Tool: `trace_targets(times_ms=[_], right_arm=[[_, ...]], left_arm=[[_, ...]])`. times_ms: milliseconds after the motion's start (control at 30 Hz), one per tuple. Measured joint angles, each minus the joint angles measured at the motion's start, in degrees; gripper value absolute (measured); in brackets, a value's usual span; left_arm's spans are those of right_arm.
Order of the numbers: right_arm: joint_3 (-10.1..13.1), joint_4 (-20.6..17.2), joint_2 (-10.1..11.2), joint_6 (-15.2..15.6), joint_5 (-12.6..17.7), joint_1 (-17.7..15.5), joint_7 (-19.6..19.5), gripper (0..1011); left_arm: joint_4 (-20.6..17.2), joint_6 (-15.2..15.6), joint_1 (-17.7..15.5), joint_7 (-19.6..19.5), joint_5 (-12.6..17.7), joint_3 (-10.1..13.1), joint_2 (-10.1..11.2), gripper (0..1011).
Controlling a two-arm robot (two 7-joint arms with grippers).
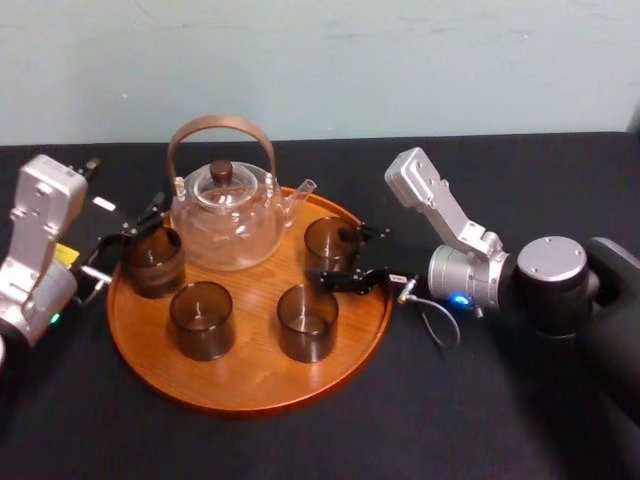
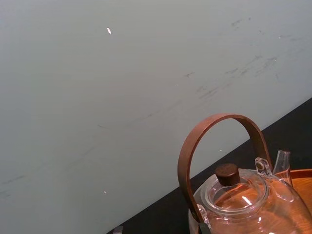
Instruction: Pick up the glass from the table and place it on the tray.
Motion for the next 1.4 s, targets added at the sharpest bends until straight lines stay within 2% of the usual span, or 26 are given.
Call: trace_targets(times_ms=[700, 867, 1400], right_arm=[[0.09, 0.35, -0.1, 0.13, -1.05, -0.14, -0.68, 900], [0.05, 0.43, -0.07, 0.31, -1.26, -0.2, -0.65, 1002], [0.13, 0.36, -0.08, 0.25, -1.05, -0.14, -0.57, 1003]], left_arm=[[0.0, 0.0, 0.0, 0.0, 0.0, 0.0, 0.0, 1001], [0.0, 0.0, 0.0, 0.0, 0.0, 0.0, 0.0, 1001], [0.0, 0.0, 0.0, 0.0, 0.0, 0.0, 0.0, 1001]])
